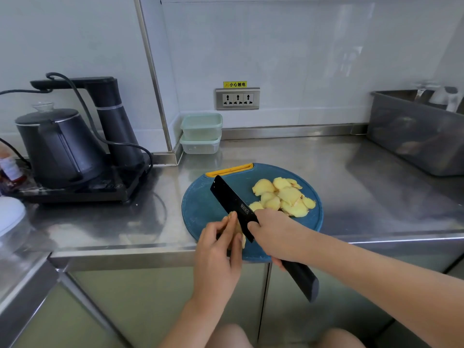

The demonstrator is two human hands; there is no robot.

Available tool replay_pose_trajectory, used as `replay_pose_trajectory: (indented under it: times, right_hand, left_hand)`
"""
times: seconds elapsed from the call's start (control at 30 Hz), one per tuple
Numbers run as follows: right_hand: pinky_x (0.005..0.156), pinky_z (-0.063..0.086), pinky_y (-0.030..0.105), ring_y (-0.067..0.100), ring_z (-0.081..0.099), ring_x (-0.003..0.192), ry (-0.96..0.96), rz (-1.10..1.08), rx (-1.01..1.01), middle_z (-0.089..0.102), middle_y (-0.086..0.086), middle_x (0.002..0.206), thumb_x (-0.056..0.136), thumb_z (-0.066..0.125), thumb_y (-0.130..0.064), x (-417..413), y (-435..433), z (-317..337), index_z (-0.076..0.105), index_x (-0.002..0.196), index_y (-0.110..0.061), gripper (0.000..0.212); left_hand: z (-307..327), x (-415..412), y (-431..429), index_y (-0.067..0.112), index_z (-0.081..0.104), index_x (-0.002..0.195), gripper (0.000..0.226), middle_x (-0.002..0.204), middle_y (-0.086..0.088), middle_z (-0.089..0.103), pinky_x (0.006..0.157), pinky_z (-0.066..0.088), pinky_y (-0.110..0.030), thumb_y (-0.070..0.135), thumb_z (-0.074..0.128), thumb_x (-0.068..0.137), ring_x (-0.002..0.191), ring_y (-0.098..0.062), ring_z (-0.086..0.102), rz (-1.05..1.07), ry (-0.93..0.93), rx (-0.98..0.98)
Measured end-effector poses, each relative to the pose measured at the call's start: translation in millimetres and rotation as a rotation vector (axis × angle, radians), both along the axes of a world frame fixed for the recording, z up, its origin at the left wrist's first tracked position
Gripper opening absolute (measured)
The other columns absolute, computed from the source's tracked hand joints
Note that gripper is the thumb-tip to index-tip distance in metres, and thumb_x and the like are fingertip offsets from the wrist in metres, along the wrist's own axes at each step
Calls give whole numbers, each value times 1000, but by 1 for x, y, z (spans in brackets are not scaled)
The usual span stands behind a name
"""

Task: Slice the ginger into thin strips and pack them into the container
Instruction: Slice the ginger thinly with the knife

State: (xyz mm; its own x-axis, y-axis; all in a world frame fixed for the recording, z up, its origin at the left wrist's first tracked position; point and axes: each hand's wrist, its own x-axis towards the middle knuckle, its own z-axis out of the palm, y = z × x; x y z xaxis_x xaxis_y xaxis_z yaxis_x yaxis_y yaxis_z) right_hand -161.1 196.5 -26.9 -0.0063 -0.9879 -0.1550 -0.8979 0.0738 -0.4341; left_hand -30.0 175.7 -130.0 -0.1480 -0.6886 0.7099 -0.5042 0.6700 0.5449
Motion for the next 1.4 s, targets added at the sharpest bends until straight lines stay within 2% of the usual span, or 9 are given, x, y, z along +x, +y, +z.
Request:
replay_pose_trajectory:
  times: [0.27, 0.5, 0.77, 0.87, 0.97, 1.1, 1.2, 1.27, 1.4]
  right_hand:
    - [58, 38, 21, 11, 41, 60, -19, 40, 4, 45, -1, 71, 100, 32, -23, -7, 21, -5, 49, 91, -10, 23]
    - [69, 49, 35, 23, 52, 71, 14, 59, -23, 48, 2, 73, 101, 31, -23, 1, 14, -9, 49, 90, -9, 25]
    - [59, 44, 28, 14, 42, 58, 124, 116, -87, 48, 2, 71, 100, 34, -21, 2, 8, -12, 50, 89, -8, 23]
    - [49, 31, 25, 12, 31, 58, 321, 141, -16, 55, 4, 94, 97, 52, -21, 14, 15, 0, 54, 104, -7, 15]
    - [58, 34, 24, 14, 47, 81, 493, 152, -7, 56, 5, 112, 92, 61, -19, 17, 17, 2, 54, 119, -7, 30]
    - [65, 37, 24, 14, 47, 82, 395, 77, 1, 57, 6, 111, 93, 58, -15, 18, 13, 3, 54, 118, -6, 27]
    - [57, 34, 22, 16, 44, 74, 306, 12, 30, 52, 5, 89, 96, 50, -12, 29, 0, 16, 51, 93, -8, 5]
    - [52, 31, 23, 13, 32, 59, 185, -13, 2, 44, 2, 77, 98, 42, -8, 39, -5, 21, 51, 83, -7, 18]
    - [45, 36, 24, 12, 43, 50, 64, 10, -23, 44, 2, 63, 100, 34, -16, 32, -18, 14, 51, 80, -8, 27]
  left_hand:
    - [-4, -5, 0, 11, 59, 129, 42, 96, 1, 55, 60, 56, -34, 28, 46, 93, 97, -7, 53, 26, 49, -1]
    - [-5, -9, -2, 7, 60, 127, 41, 95, -3, 59, 89, 42, -14, 24, 48, 92, 96, -10, 56, 80, 33, -33]
    - [1, -9, 0, 6, 60, 126, 43, 95, -5, 58, 87, 41, -16, 25, 46, 91, 93, -11, 54, 95, 38, -20]
    - [1, -9, 0, 6, 60, 127, 43, 95, -5, 58, 84, 44, -18, 25, 46, 91, 92, -10, 54, 105, 34, -17]
    - [2, -9, 1, 5, 60, 126, 44, 94, -5, 58, 83, 43, -17, 26, 46, 90, 91, -9, 53, 118, 32, -17]
    - [3, -10, 1, 6, 59, 128, 45, 95, -5, 58, 83, 43, -17, 26, 45, 90, 91, -8, 52, 121, 46, 4]
    - [6, -9, 3, 9, 61, 127, 41, 94, -1, 56, 80, 43, -17, 22, 51, 89, 88, -6, 49, 119, 41, 45]
    - [8, -8, 5, 9, 65, 121, 42, 92, 3, 54, 75, 48, -25, 28, 47, 89, 82, -7, 49, 134, 27, 89]
    - [12, -7, 4, 11, 64, 124, 42, 90, 5, 52, 71, 48, -27, 32, 46, 92, 78, -10, 52, 146, 21, 127]
